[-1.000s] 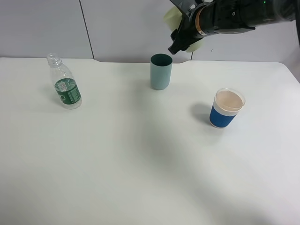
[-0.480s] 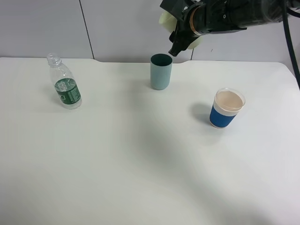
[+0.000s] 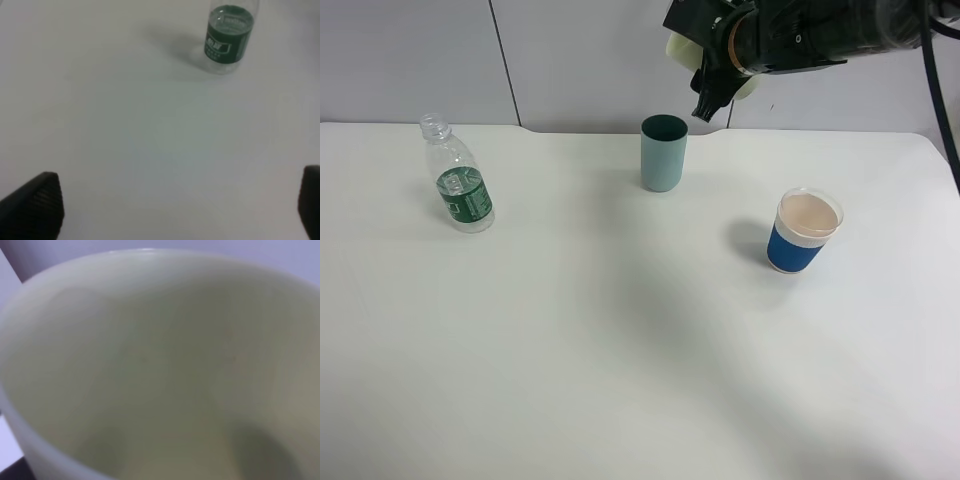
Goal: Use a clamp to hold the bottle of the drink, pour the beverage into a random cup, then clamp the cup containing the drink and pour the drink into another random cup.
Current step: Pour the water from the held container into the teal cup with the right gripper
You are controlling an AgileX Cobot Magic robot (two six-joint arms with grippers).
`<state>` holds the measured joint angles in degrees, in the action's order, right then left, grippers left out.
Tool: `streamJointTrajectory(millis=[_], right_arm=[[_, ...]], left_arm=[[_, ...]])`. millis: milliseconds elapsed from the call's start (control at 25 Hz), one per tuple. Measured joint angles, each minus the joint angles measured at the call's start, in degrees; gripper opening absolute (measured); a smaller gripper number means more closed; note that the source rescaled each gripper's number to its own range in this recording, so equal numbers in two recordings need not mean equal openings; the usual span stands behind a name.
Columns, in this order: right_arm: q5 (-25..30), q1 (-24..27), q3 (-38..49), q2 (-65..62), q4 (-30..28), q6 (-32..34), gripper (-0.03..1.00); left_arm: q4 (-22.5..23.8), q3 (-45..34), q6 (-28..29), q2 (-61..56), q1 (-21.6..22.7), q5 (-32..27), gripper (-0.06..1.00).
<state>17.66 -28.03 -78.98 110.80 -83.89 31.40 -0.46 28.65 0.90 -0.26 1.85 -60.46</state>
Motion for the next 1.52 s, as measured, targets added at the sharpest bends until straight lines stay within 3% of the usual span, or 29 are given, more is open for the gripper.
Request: streamJointTrajectory(millis=[800,1520], right_arm=[[-0.21,0.00,-0.05,3.11,-3.14,-1.75,0.01],[0.00,0.00,-0.10,3.14,-3.84,-10.89,0.01]], left_arm=[[0.00,0.00,0.00,0.00,0.00,0.00,0.87],[0.00,0.00,0.00,0.00,0.00,0.00,0.87]])
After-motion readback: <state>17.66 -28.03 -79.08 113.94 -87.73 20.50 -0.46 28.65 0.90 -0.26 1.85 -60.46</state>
